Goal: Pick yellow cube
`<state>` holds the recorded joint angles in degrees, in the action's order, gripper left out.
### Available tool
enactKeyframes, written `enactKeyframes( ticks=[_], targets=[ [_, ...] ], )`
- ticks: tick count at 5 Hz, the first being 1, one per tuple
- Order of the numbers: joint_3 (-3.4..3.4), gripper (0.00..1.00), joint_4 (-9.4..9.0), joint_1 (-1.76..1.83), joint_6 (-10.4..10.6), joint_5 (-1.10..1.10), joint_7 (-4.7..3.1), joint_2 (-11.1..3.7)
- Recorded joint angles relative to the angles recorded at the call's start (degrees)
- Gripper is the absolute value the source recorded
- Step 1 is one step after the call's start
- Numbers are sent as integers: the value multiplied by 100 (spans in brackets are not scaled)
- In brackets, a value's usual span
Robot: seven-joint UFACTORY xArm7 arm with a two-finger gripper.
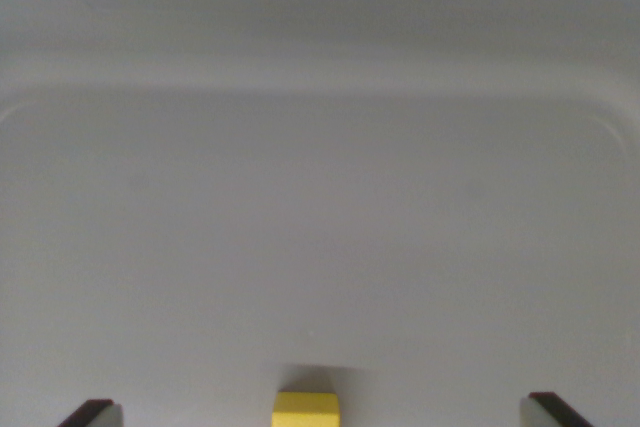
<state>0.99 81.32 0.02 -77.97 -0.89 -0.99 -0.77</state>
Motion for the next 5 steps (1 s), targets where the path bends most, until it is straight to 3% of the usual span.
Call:
enactKeyframes(
  ticks=[1,2,3,4,5],
  targets=[
    [-7,0,-221,10,227,-1,9,-51],
    [-7,0,-221,10,227,-1,9,-51],
    [-14,0,-448,20,460,-2,19,-103],
    [-14,0,-448,20,460,-2,19,-103],
    [-21,0,-695,30,713,-4,29,-160]
  ],
)
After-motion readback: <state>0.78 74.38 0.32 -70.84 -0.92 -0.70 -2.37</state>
